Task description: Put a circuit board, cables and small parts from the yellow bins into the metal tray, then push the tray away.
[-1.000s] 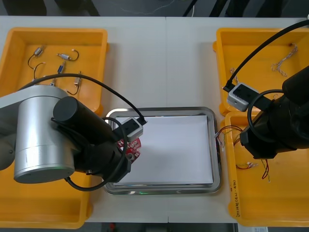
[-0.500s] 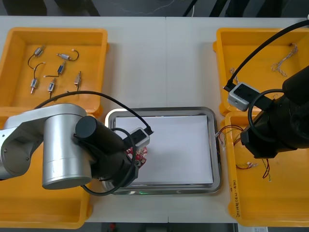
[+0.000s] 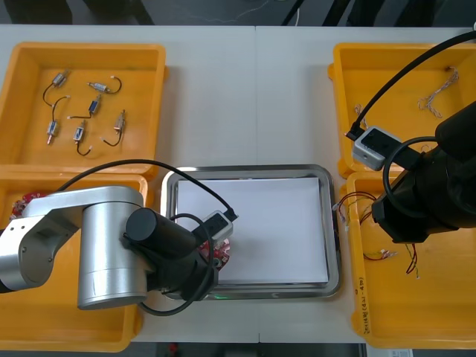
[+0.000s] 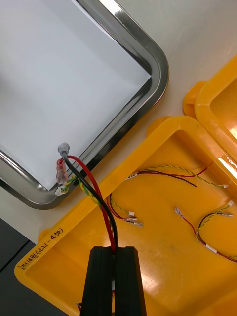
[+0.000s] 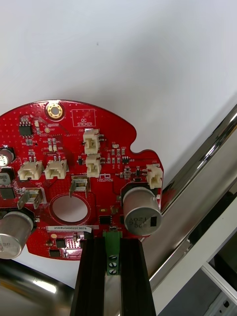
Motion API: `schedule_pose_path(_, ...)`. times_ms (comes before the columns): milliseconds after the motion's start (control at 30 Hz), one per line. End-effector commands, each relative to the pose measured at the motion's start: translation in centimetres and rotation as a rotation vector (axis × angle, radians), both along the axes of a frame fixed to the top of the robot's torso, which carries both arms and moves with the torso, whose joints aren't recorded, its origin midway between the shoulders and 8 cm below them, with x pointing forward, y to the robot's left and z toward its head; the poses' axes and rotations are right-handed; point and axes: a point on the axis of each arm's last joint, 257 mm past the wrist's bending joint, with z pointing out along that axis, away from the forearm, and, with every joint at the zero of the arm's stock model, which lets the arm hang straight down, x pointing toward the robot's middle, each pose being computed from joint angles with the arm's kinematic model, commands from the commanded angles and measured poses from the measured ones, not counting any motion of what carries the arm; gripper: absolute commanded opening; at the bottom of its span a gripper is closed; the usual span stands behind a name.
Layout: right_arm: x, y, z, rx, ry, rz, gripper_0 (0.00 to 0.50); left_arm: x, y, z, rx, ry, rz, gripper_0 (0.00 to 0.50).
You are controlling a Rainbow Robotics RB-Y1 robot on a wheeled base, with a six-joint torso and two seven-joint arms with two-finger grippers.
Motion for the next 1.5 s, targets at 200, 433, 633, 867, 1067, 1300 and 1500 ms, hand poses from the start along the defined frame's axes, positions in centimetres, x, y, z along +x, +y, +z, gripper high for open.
schedule_pose_path(200, 0.1, 1.1, 0.9, 0.006, -0.036, 0.025, 0.0, 1.1, 0.4, 0.5, -0.022, -0.036, 0.05, 0.0)
schedule_pose_path(433, 0.1, 1.1, 0.9, 0.006, -0.036, 0.022, 0.0, 1.1, 0.7, 0.4, -0.02, -0.033, 0.056, 0.013)
schedule_pose_path(633, 0.1, 1.1, 0.9, 0.006, -0.036, 0.022, 0.0, 1.4, 1.1, 0.6, -0.019, -0.039, 0.07, 0.484)
schedule_pose_path(867, 0.1, 1.1, 0.9, 0.009, -0.034, 0.019, 0.0, 1.8, 1.3, 1.0, -0.026, -0.044, 0.085, 0.5)
schedule_pose_path(1067, 0.1, 1.1, 0.9, 0.008, -0.035, 0.018, 0.0, 2.0, 1.5, 2.1, -0.032, -0.036, 0.112, 0.5)
schedule_pose_path(1300, 0.0, 1.3, 0.9, 0.008, -0.033, 0.028, 0.0, 2.1, 2.7, 5.2, -0.016, -0.013, 0.169, 0.5)
schedule_pose_path(1500, -0.1, 3.6, 0.6, -0.006, -0.035, 0.095, 0.0, 2.6, 4.4, 8.0, -0.028, 0.014, 0.247, 0.5)
